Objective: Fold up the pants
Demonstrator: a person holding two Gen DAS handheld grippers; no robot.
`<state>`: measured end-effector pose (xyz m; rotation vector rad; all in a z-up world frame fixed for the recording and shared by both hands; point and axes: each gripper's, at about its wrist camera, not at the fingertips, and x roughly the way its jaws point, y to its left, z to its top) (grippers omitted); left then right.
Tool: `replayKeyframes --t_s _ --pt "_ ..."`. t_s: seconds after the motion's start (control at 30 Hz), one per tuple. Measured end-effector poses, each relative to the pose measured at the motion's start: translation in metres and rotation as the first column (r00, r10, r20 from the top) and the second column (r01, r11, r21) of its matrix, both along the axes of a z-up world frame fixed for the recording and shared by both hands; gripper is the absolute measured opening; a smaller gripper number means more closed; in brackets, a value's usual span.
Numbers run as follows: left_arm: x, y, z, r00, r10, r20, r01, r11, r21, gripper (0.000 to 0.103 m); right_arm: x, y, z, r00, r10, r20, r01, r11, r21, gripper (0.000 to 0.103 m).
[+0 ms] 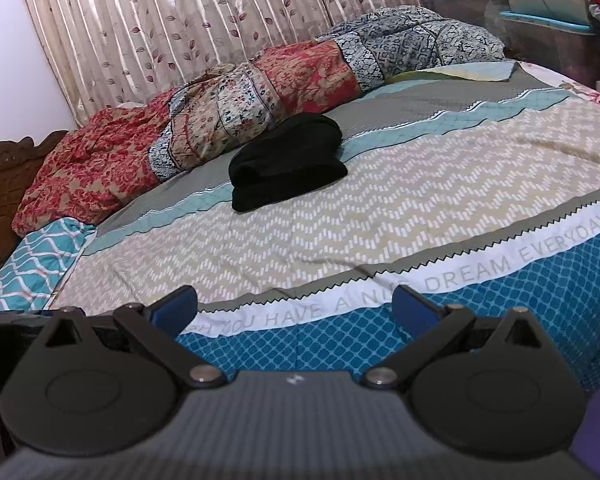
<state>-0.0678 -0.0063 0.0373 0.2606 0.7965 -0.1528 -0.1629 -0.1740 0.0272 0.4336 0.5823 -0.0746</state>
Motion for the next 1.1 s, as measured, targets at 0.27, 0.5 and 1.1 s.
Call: replayKeyframes --t_s 0.27,0.5,1.1 --pt "0.000 -0.005 -0.003 1.000 -0.005 -0.013 0.006 1.000 0.014 0.103 0.002 -0.003 -0.004 1.000 0.000 -0.017 0.000 1.000 0.012 0.103" --pt "0.001 -0.009 -0.009 0.999 -0.013 -0.030 0.014 1.000 0.027 0.103 0.004 -0.006 -0.007 1.000 -0.006 -0.027 0.006 1.000 0.020 0.103" --pt "0.003 -0.012 -0.022 0.997 -0.030 -0.064 0.034 0.998 0.058 0.103 0.006 -0.008 -0.018 0.998 -0.004 -0.069 0.007 0.999 0.053 0.103"
